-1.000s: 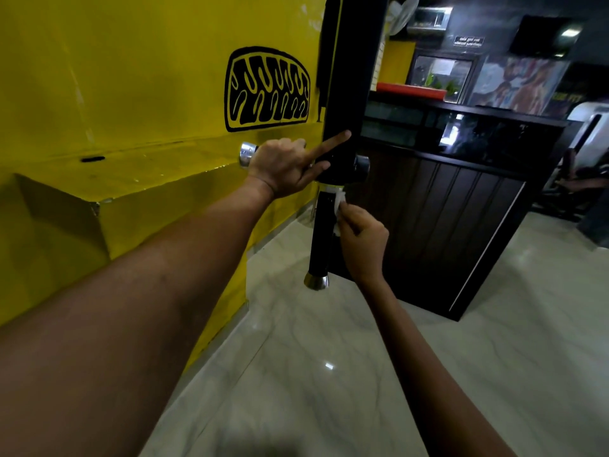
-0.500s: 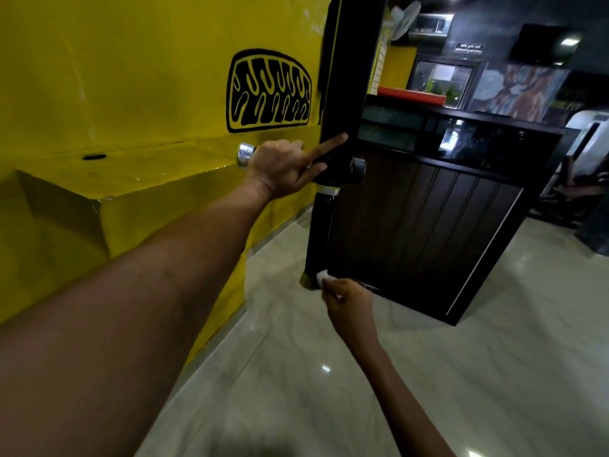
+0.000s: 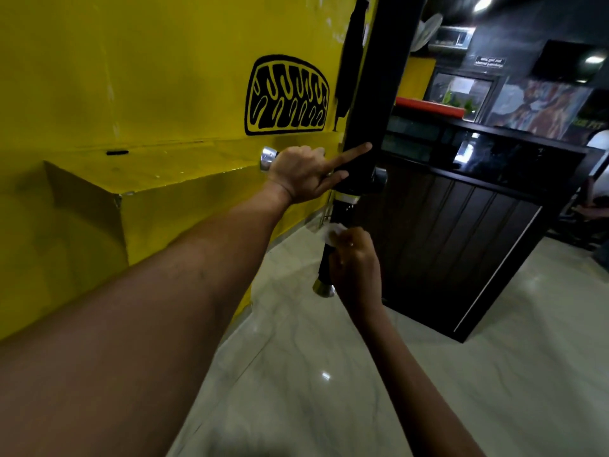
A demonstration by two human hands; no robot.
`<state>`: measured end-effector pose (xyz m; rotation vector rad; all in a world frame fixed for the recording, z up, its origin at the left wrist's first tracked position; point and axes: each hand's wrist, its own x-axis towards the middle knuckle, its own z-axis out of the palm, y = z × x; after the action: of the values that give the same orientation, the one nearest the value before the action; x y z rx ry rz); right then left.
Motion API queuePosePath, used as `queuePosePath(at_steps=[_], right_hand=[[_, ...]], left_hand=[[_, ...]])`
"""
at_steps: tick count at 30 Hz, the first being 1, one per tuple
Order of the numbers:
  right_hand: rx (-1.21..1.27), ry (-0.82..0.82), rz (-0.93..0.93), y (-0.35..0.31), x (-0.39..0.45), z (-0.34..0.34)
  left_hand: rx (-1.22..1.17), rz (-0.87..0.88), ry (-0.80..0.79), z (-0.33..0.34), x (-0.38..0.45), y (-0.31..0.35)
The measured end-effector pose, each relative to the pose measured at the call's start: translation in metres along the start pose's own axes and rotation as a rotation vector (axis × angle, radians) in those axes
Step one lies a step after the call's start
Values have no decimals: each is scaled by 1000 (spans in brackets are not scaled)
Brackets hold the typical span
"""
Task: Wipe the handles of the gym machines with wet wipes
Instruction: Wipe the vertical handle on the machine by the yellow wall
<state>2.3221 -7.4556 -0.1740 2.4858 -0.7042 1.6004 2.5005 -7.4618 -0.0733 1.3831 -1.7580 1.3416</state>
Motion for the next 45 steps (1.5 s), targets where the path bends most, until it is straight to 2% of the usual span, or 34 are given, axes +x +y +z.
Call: queuePosePath(at_steps=[2, 6, 8, 13, 14, 17, 19, 22, 25, 28, 31, 37, 41, 45], right_hand=[[14, -91, 29, -1, -3, -4], [-21, -40, -15, -4, 32, -16], [-101, -76, -17, -4, 46, -15], [-572, -124, -327, -1, 29, 0], [-644, -163, -388, -1, 21, 2], [-748, -417, -509, -7, -6, 3], [-698, -496, -435, -13, -12, -3], [-455, -324, -295, -17, 17, -11], [-502, -191, -298, -13, 47, -16], [-671, -234, -401, -5, 36, -7], [-737, -273, -456, 2, 19, 6], [-737, -435, -434, -6, -16, 20], [-671, -352, -352, -15, -29, 19], [-642, -401, -373, -14, -47, 21]], left_hand=[[-10, -2, -10, -1, 1, 2], [-18, -5, -53, 1, 4, 2], [-32, 12, -64, 3, 5, 3], [-57, 12, -44, 4, 6, 4], [-58, 7, -42, 4, 6, 4], [-70, -1, -47, 1, 7, 5], [-69, -6, -43, 2, 7, 5], [-65, -10, -38, 3, 7, 5], [-67, -5, -41, 1, 8, 6], [-76, 11, -27, 3, 8, 5], [-80, 26, -21, 4, 8, 5], [-98, 31, -5, 4, 8, 6], [-78, 16, -6, 4, 8, 7], [-70, 4, -6, 2, 6, 7]])
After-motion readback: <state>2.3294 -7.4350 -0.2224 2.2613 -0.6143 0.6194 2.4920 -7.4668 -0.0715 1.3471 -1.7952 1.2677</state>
